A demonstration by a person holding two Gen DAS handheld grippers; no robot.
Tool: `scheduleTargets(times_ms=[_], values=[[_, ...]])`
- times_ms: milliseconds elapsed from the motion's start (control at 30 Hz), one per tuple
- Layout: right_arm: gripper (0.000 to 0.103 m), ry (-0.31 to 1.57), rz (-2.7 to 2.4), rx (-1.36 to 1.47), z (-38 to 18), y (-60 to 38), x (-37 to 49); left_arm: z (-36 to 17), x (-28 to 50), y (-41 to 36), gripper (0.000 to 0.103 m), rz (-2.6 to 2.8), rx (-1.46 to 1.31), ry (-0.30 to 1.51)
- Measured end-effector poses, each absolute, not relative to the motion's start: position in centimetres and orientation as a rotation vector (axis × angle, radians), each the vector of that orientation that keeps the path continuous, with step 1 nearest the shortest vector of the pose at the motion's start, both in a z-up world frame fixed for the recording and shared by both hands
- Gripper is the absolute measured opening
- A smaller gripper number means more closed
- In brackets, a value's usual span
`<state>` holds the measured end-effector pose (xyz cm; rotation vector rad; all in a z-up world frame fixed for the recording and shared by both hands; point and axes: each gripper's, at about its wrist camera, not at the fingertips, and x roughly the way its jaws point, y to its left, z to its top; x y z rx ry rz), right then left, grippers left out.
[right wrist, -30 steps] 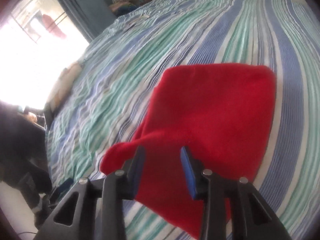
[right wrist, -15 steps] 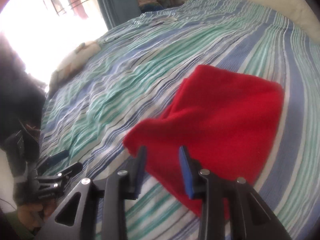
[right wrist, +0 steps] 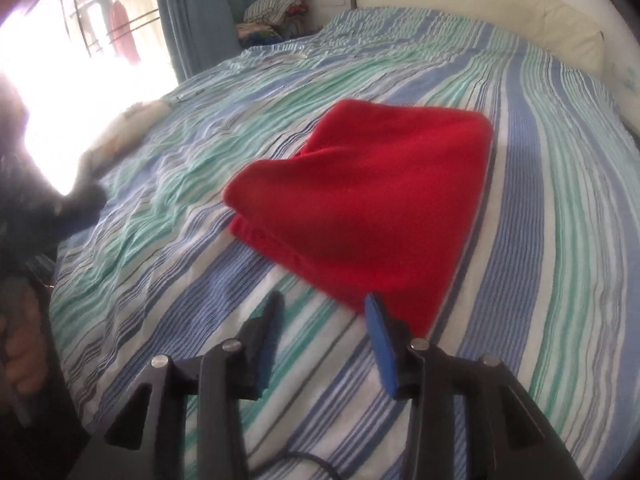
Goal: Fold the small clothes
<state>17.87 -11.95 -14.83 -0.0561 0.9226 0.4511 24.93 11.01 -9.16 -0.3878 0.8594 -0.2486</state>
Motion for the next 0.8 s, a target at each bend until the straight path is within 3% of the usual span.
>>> scheduleTargets(times_ms=[233, 267, 333, 367, 433, 667, 733, 800], values=[[0.044, 0.969, 0.356, 0.084, -17.6, -18.1, 8.2, -12.5, 38.6, 4.6, 0.059, -0.307, -0.241, 1.085], [0.045, 0.987, 0.340, 0.110, -18.2, -19.0, 7.1, -13.1, 39.5, 4.0, 0.048, -0.311, -0.233, 1.102], [0.045, 0.999, 0.316, 0.117, -18.9, -20.1, 5.3, -14.1, 40.7, 2.9, 0.011, -0.344, -0.222, 1.114], [0.045, 0.993, 0.303, 0.105, -19.1, -20.5, 4.6, -14.5, 41.0, 2.6, 0.000, -0.344, -0.201, 1.111], [0.048, 0.984, 0.302, 0.074, -19.4, -20.8, 3.8, -15.1, 41.5, 2.8, 0.000, -0.256, -0.111, 1.093], [0.051, 0.965, 0.304, 0.081, -20.2, -21.1, 3.7, -14.2, 41.9, 6.9, 0.002, -0.248, -0.187, 1.089], [0.051, 0.957, 0.300, 0.102, -20.3, -21.3, 3.8, -12.9, 40.2, 6.7, 0.013, -0.293, -0.178, 1.066], [0.051, 0.948, 0.297, 0.106, -20.3, -21.4, 3.6, -11.9, 37.8, 5.9, 0.062, -0.357, -0.160, 1.039]])
